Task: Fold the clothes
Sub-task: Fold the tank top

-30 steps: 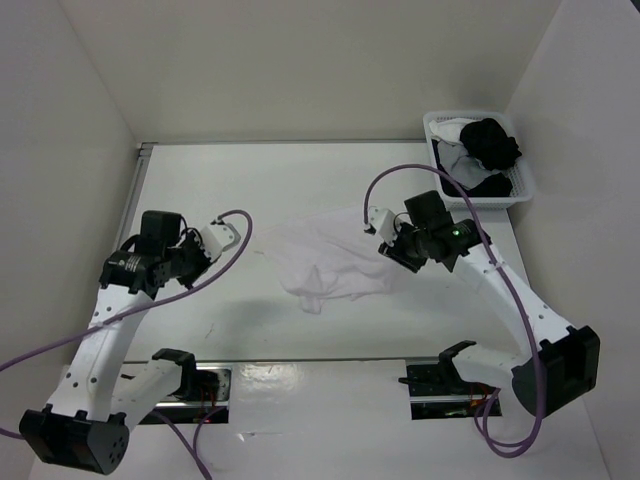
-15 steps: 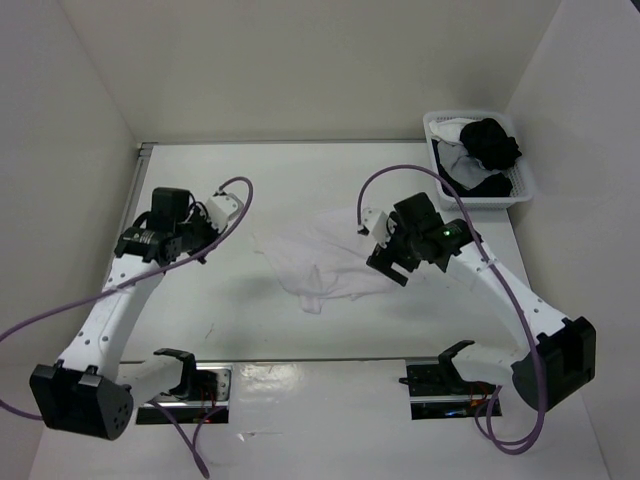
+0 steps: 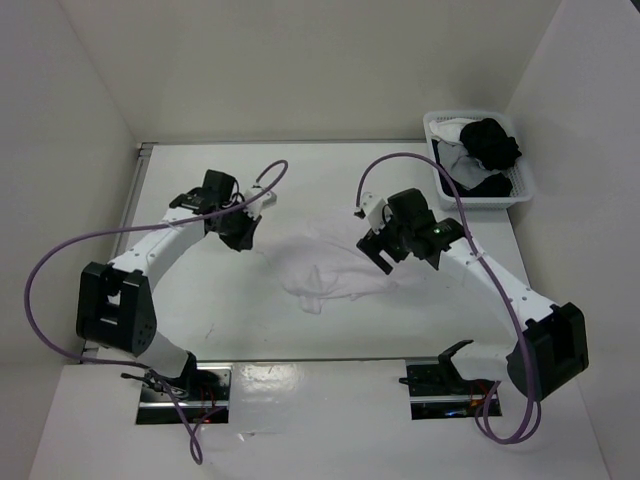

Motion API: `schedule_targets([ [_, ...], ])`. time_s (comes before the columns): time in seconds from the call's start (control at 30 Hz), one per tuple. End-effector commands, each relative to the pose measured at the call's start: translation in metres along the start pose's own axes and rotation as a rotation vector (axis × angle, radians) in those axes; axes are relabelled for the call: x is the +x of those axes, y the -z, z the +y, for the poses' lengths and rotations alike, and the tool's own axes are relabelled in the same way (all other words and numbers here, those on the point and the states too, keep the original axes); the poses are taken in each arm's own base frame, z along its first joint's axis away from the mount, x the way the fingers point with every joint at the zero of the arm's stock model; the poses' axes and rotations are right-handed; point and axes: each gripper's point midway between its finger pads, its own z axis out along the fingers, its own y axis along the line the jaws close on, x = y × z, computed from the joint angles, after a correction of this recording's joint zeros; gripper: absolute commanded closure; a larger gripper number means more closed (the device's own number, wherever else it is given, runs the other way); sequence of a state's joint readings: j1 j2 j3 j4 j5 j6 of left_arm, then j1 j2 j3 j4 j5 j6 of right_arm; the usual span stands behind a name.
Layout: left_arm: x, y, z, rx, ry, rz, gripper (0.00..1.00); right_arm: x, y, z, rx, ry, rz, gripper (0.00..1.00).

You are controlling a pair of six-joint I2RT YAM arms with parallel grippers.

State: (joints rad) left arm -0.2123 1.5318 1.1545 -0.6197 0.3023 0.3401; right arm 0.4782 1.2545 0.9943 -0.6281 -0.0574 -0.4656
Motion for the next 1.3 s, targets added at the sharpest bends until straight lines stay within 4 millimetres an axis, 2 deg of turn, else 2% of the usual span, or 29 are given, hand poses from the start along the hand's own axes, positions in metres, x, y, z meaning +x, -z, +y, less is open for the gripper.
schedule_targets([
  [0.0,-0.02,0.006,-0.035,0.099,-0.088,-0.043,0.89,-0.003,0.001,-0.009,0.064,0.013,-0.013,0.07],
  [0.03,-0.023,0.003,-0.048,0.122,-0.12,-0.04,0.87,0.0,0.001,-0.01,0.07,0.013,0.0,0.07],
  [0.13,-0.027,0.0,-0.068,0.14,-0.188,-0.024,0.83,0.008,-0.001,-0.015,0.111,0.002,0.029,0.07],
  [0.27,-0.028,-0.016,-0.085,0.144,-0.206,0.006,0.83,0.024,-0.004,-0.033,0.162,-0.07,0.078,0.07],
  [0.3,-0.024,-0.022,-0.089,0.157,-0.2,0.028,0.83,0.033,-0.005,-0.043,0.18,-0.114,0.1,0.07],
  [0.43,-0.032,-0.037,-0.096,0.157,-0.193,0.009,0.79,0.042,-0.001,-0.053,0.184,-0.162,0.113,0.07],
  [0.6,-0.049,-0.049,-0.1,0.19,-0.128,-0.012,0.65,0.051,0.008,-0.058,0.219,-0.178,0.115,0.07],
  [0.77,-0.063,-0.063,-0.112,0.284,-0.082,0.0,0.6,0.06,0.017,-0.071,0.253,-0.227,0.115,0.07],
  [0.83,-0.072,-0.063,-0.116,0.319,-0.078,0.0,0.6,0.062,0.018,-0.074,0.259,-0.235,0.118,0.07],
  [0.9,-0.064,-0.07,-0.126,0.368,-0.067,0.041,0.59,0.064,0.019,-0.076,0.264,-0.233,0.122,0.07],
  [0.93,-0.066,-0.072,-0.129,0.373,-0.075,0.042,0.59,0.066,0.02,-0.079,0.27,-0.241,0.124,0.07],
  [1.13,-0.043,-0.09,-0.134,0.422,-0.044,0.129,0.56,0.071,0.024,-0.086,0.28,-0.253,0.12,0.07],
  [1.27,-0.036,-0.095,-0.14,0.451,-0.048,0.154,0.54,0.072,0.025,-0.088,0.277,-0.25,0.119,0.07],
])
